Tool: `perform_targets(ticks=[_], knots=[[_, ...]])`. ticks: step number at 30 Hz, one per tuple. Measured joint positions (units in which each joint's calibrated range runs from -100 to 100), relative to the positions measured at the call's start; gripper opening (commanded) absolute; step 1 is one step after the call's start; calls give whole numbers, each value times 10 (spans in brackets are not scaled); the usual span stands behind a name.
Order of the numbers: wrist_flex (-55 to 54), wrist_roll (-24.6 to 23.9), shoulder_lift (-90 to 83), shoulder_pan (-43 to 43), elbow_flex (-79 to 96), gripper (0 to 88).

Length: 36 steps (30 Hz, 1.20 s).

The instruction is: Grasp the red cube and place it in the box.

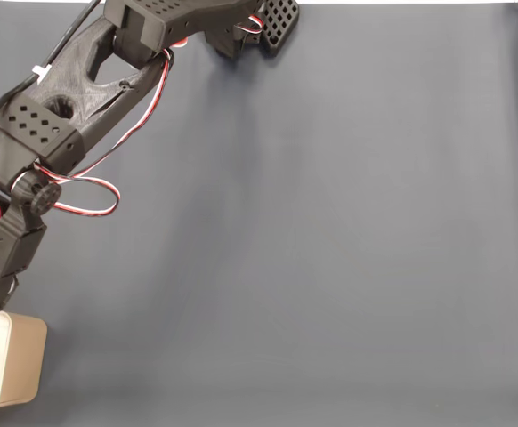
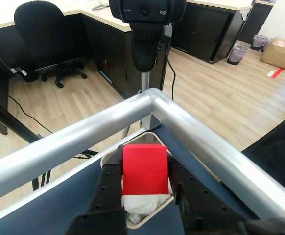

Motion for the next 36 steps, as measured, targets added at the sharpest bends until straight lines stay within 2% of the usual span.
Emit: perform_targets(ticks=[4,6,11,14,25,36], knots=[[-2,0,1,-1,0,3],[-2,0,1,-3,0,38],[-9,0,1,-3,0,301],[-9,0,1,-3,0,354],[-9,4,1,-3,0,397],[-17,4,1,-3,0,394]])
